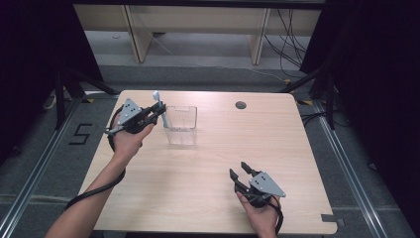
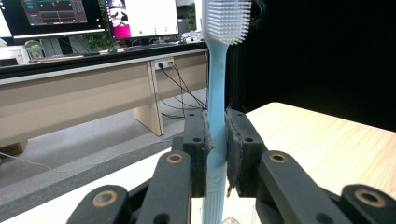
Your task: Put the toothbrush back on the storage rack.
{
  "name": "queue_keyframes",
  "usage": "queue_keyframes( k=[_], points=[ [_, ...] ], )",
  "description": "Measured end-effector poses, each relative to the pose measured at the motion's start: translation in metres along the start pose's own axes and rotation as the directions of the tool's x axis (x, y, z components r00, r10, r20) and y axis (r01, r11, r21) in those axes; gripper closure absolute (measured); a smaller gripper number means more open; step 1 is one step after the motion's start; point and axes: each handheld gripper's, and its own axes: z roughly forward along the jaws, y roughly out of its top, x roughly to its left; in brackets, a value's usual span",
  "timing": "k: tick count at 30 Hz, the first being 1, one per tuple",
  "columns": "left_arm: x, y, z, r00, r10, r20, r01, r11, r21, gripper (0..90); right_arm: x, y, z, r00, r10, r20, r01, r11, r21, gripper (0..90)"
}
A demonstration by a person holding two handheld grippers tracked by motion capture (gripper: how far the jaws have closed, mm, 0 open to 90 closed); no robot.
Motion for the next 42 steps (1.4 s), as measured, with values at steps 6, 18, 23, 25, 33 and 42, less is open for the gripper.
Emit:
queue_keyframes(
  k=[6,18,23,25,33,42],
  points=[
    [0.001,-0.003,0.000,1.0000,-0.002,-0.006,0.002,1.0000,0.006,78.7,0.000,0.000,0.000,1.0000,0.001,-0.001,-0.001,1.000,0.001,50.6],
    [0.002,-0.012,0.001,0.9999,-0.004,-0.010,0.004,0.9998,0.019,78.6,0.002,-0.001,0.000,0.9998,0.020,-0.009,-0.020,1.000,0.016,50.3],
    [0.001,-0.015,0.003,1.0000,-0.005,-0.008,0.006,0.9997,0.024,78.6,0.002,-0.001,0.001,0.9995,0.027,-0.018,-0.027,1.000,0.017,50.2],
    [0.002,-0.016,0.003,0.9999,-0.008,-0.009,0.008,0.9996,0.026,78.7,0.003,-0.001,0.001,0.9994,0.029,-0.017,-0.028,0.999,0.025,50.2],
    [0.003,-0.019,0.005,1.0000,-0.005,-0.007,0.006,0.9992,0.039,78.7,0.002,-0.001,0.001,0.9998,0.017,-0.012,-0.017,1.000,0.019,50.0],
    [0.003,-0.022,0.008,1.0000,0.001,-0.008,0.000,0.9983,0.058,78.7,0.004,-0.002,0.002,0.9994,0.025,-0.023,-0.024,0.999,0.034,49.9]
  ],
)
